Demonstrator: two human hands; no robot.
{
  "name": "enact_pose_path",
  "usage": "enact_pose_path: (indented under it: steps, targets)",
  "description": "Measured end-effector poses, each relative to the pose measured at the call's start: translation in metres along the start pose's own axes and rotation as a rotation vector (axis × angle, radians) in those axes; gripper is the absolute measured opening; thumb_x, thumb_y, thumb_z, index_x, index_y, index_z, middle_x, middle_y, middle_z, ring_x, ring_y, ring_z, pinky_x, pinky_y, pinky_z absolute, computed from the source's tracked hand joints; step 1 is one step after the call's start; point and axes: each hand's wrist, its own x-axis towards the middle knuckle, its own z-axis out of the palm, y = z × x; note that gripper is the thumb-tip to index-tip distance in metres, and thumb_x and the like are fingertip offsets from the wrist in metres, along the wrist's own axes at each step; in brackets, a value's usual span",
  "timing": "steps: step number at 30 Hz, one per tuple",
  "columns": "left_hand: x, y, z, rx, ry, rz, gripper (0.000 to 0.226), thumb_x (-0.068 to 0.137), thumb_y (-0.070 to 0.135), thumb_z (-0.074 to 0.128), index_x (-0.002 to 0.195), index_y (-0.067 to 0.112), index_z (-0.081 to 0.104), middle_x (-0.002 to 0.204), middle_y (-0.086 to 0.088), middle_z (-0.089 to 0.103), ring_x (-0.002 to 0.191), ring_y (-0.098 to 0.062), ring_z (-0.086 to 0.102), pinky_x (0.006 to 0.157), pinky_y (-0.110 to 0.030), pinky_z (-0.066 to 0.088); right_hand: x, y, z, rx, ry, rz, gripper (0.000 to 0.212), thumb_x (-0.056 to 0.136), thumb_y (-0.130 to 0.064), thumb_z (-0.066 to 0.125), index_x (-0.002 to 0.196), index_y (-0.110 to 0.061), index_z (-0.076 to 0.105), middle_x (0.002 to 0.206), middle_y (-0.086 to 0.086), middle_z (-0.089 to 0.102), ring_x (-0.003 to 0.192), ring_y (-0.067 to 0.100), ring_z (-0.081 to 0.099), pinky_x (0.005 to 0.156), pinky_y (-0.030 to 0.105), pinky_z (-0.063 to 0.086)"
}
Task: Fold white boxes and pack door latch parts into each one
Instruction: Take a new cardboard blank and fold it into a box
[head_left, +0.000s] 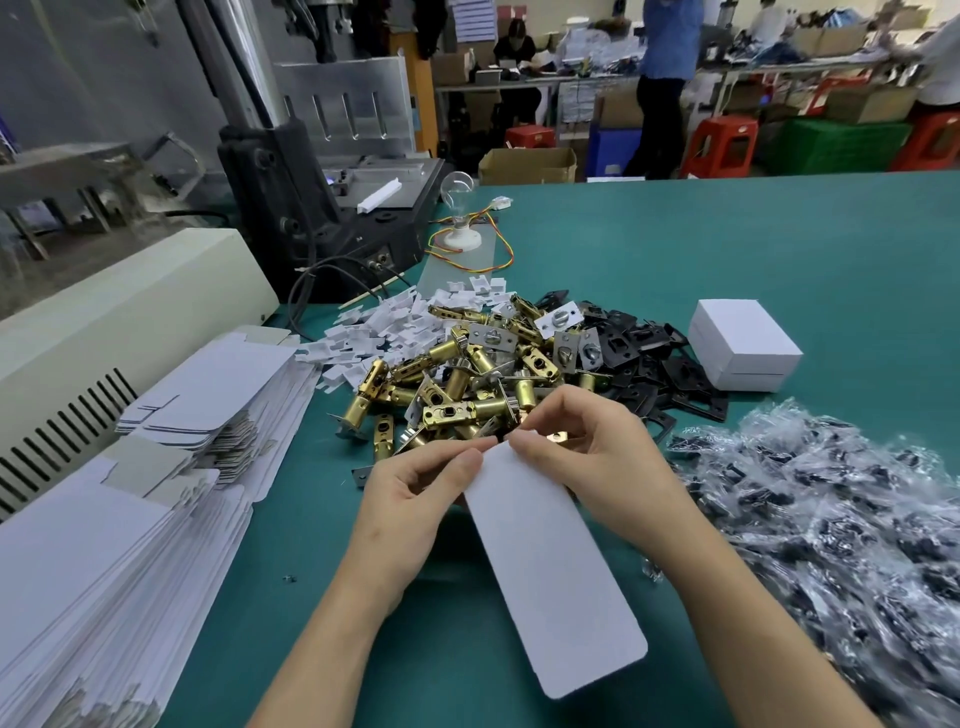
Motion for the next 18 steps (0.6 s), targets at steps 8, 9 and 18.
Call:
enact_pose_path:
  steps: [8, 9, 18]
  targets:
    - [0.000, -0.002, 0.005, -0.075, -0.046, -0.153, 0.027, 0.089, 0.042, 0.067, 0.109, 0.034, 0.083, 0.105, -0.004, 0.081, 0.096, -0.018, 0.077, 0.077, -0.023, 0.060, 0.001, -0.001, -0.002, -0.036, 0.059, 0.003, 0.010, 0.094, -0.032, 0.071, 0.085, -0.030, 0.072, 0.087, -0.010, 0.073, 0.079, 0.004, 0.066, 0.066, 0.025, 0.051]
    - [0.000, -0.001, 0.004, -0.097, -0.036, -0.174, 0.028, 0.088, 0.042, 0.068, 0.109, 0.032, 0.084, 0.106, -0.004, 0.081, 0.095, -0.018, 0.077, 0.076, -0.023, 0.060, 0.000, -0.003, -0.002, -0.018, 0.053, 0.007, 0.011, 0.097, -0.032, 0.067, 0.087, -0.031, 0.073, 0.087, -0.009, 0.073, 0.076, 0.006, 0.065, 0.062, 0.027, 0.051]
    - [0.005, 0.001, -0.008, -0.154, 0.130, -0.287, 0.033, 0.099, 0.020, 0.068, 0.069, 0.017, 0.081, 0.067, 0.003, 0.070, 0.055, -0.008, 0.063, 0.047, -0.018, 0.045, -0.004, -0.008, -0.017, -0.151, -0.293, -0.316, 0.045, 0.081, -0.027, 0.088, 0.121, -0.035, 0.070, 0.131, -0.019, 0.063, 0.131, 0.006, 0.055, 0.099, 0.016, 0.042]
